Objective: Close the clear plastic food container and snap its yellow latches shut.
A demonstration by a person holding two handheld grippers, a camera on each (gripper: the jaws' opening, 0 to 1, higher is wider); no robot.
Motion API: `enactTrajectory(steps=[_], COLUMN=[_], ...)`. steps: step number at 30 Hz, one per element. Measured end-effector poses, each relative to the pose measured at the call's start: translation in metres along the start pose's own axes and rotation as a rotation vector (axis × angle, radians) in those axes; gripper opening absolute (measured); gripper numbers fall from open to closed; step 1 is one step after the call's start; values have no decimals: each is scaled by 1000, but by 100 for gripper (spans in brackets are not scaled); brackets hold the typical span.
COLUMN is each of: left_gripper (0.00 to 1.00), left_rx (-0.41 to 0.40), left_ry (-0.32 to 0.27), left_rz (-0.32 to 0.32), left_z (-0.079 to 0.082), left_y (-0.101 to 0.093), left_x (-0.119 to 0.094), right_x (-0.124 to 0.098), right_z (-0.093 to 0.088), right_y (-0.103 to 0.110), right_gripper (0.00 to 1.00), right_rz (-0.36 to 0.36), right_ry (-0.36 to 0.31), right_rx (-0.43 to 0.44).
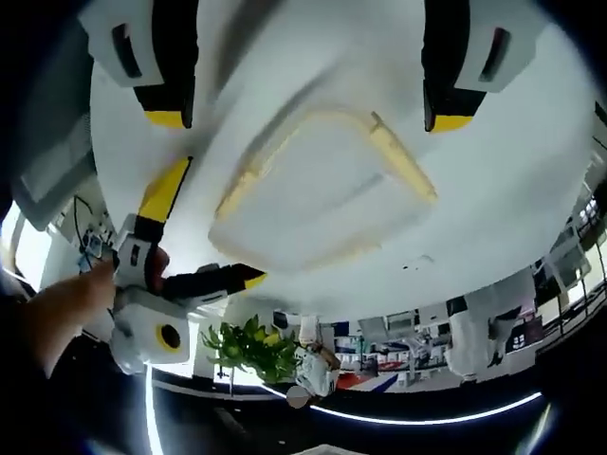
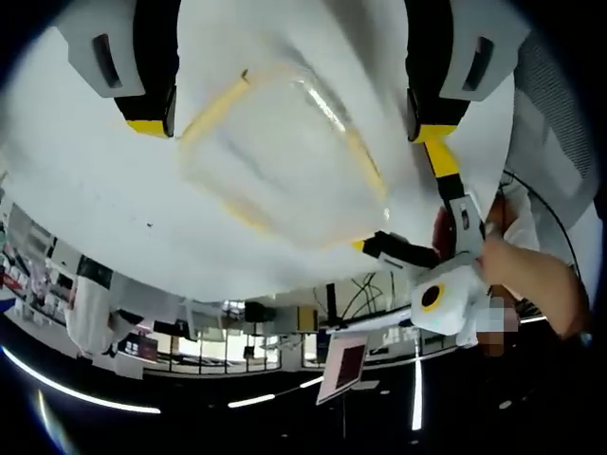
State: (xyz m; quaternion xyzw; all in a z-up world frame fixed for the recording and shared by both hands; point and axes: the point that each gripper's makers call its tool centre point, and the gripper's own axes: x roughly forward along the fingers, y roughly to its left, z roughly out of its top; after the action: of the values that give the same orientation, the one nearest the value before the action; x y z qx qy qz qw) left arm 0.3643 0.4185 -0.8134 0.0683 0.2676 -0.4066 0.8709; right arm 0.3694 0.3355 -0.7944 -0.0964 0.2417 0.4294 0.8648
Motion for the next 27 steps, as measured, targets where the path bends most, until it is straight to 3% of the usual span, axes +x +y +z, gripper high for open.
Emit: enactTrajectory(steps=[4,7,15,20,27], left_gripper=[98,98,98,94,92], left_rx=[-23,-18,-118,-134,-167], left_ry=[-16,0,-36,-31,-44], left_rz=[-11,-15,11,35,56], left_z=[-5,-12,-13,-15,-15], left_y=[-5,-12,-18,-16,-14], left_x=[-3,-3,-11,-17,-27], right_x=[-6,-9,-17,-23,-34], right_z=[-6,-7,-17,-13,-14], right_y=[3,8,8,3,-1], right_gripper=[100,100,100,99,97], right_rz=[-28,-34,-65,-93,-106], right_ry=[-11,-32,-29,-48,-54], right_rx=[13,101,113,161,166])
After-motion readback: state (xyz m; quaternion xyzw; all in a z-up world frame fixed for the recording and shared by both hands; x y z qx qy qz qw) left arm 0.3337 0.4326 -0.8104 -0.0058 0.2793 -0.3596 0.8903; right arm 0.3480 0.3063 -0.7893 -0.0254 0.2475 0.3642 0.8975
